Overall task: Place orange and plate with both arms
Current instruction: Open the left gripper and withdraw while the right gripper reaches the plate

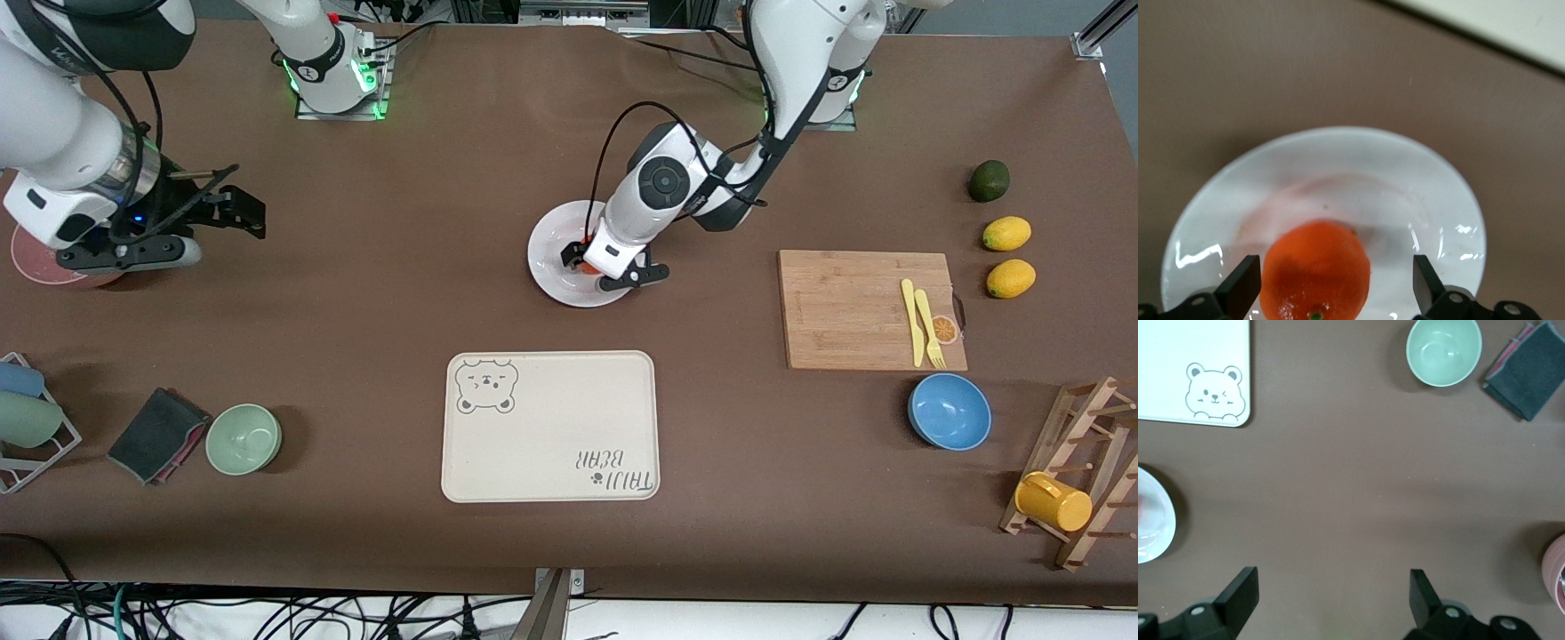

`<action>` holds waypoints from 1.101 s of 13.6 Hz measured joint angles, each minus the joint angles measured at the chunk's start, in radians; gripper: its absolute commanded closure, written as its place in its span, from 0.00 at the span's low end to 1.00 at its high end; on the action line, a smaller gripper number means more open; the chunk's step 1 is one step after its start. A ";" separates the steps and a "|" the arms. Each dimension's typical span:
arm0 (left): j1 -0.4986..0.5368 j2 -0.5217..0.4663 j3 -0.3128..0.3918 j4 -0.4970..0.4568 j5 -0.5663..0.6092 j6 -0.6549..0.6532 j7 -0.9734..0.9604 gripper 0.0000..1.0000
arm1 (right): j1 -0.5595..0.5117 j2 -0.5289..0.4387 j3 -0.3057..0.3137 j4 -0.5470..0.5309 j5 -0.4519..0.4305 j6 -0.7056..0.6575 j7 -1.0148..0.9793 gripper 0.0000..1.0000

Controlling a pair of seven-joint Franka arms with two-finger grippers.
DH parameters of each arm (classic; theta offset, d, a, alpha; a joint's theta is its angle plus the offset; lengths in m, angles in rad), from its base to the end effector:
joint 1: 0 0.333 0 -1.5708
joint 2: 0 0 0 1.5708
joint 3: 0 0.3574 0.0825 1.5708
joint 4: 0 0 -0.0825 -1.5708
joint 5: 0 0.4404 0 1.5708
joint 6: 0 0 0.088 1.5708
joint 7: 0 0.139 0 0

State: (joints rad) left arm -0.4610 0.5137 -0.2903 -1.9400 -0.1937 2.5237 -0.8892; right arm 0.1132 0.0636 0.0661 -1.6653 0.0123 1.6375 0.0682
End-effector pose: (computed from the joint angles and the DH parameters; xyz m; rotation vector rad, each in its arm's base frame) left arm 0.5078 -0.4692 0.1975 2.8593 0.4815 -0.1943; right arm 0.6177 0.1126 0.5502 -3.1285 -0.1719 0.1452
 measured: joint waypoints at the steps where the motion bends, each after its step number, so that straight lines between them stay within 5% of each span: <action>1: 0.009 -0.034 0.029 0.006 0.001 -0.029 0.007 0.00 | 0.006 0.005 0.000 0.000 0.000 0.000 -0.001 0.00; 6: 0.201 -0.236 0.106 0.012 0.006 -0.231 0.298 0.00 | 0.084 0.074 0.005 0.000 0.048 -0.006 -0.001 0.00; 11: 0.479 -0.403 0.130 0.014 0.010 -0.501 0.646 0.00 | 0.141 0.195 0.027 -0.133 0.411 0.257 0.044 0.00; 15: 0.541 -0.496 0.130 0.118 0.123 -0.805 0.666 0.00 | 0.142 0.209 0.169 -0.351 0.628 0.595 0.039 0.00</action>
State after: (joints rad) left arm 0.0802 0.0176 -0.1604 -1.8218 -0.0709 1.7190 -0.2237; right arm 0.2555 0.2724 0.2348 -2.0166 0.6403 2.2329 0.1075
